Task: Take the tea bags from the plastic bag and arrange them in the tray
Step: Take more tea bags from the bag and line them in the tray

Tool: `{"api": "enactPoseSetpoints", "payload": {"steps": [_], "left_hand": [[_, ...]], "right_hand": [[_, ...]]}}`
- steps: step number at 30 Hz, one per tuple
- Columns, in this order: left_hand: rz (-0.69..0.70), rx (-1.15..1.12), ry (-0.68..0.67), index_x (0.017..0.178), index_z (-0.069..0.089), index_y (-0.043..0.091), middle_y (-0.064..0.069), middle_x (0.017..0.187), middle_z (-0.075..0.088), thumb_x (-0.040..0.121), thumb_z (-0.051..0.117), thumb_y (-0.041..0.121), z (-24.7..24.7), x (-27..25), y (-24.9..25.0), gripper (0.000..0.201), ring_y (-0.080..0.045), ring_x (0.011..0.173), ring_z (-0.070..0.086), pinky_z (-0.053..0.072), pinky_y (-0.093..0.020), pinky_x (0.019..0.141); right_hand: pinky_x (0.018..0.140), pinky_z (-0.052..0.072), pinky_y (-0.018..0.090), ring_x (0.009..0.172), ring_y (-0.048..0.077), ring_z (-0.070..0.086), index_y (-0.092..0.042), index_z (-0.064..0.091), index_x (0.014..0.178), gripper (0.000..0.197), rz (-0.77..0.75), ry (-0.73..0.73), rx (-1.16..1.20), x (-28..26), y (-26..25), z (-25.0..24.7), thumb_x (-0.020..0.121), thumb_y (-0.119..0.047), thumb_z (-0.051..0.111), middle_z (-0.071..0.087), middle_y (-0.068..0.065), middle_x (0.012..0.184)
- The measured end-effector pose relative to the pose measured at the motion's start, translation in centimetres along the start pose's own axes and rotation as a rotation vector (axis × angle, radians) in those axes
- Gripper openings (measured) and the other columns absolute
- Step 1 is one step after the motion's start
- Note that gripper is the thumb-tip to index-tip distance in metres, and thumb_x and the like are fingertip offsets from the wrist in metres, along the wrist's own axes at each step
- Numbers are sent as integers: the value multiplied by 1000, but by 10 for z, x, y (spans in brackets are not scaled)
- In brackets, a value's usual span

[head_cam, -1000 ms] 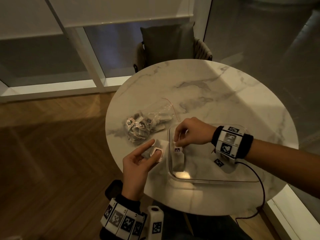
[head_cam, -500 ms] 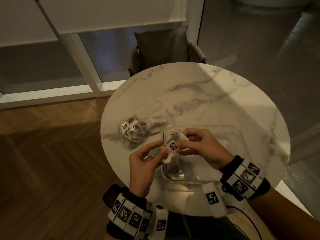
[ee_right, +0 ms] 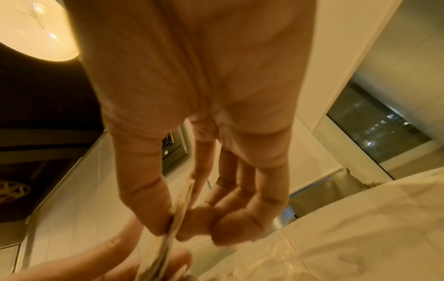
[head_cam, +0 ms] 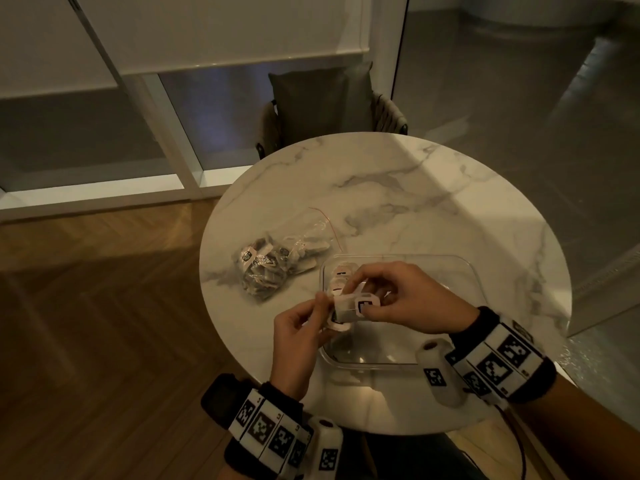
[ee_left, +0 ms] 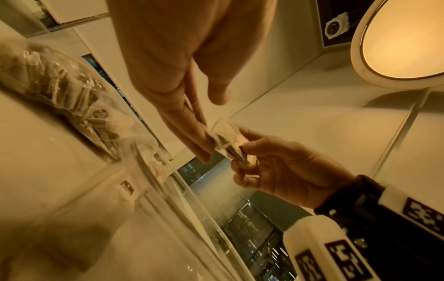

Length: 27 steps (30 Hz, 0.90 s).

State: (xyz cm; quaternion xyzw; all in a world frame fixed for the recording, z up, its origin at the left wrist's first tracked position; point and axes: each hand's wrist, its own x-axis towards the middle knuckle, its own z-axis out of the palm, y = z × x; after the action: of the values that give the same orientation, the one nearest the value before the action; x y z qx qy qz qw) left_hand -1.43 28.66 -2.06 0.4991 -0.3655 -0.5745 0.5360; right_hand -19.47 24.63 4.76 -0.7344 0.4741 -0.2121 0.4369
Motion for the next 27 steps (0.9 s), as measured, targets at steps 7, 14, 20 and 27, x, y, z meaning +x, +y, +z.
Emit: {"api": "enactPoseSetpoints", "payload": {"steps": [7, 14, 20, 27], "left_hand": [[36, 41, -61, 76, 80, 19, -10, 80, 75, 75, 72, 26, 12, -4, 2, 10, -23, 79, 70, 54, -52, 86], [25, 27, -66, 87, 78, 8, -14, 84, 76, 74, 75, 24, 15, -5, 1, 21, -24, 78, 70, 55, -45, 81], [1, 19, -50, 89, 76, 5, -13, 84, 76, 75, 79, 9, 15, -5, -2, 15, -26, 80, 73, 58, -39, 77], [-20, -75, -32, 96, 65, -13, -25, 95, 72, 84, 67, -9, 14, -5, -2, 12, -37, 88, 74, 61, -38, 78]], "right_hand": [[71, 58, 27, 72, 21, 70, -10, 74, 94, 26, -68, 227, 255, 0, -10, -12, 71, -4, 84, 73, 11, 78], [63, 49, 12, 66, 5, 70, -14, 78, 82, 16, -82, 262, 35, 2, -15, -14, 69, -12, 87, 74, -3, 70], [61, 44, 7, 63, -1, 67, -19, 78, 83, 17, -108, 317, -96, 7, -20, -18, 70, -13, 87, 72, -9, 64], [64, 54, 23, 70, 6, 66, -21, 79, 83, 9, -116, 278, -87, 6, -18, -22, 75, -21, 83, 74, -7, 76]]}}
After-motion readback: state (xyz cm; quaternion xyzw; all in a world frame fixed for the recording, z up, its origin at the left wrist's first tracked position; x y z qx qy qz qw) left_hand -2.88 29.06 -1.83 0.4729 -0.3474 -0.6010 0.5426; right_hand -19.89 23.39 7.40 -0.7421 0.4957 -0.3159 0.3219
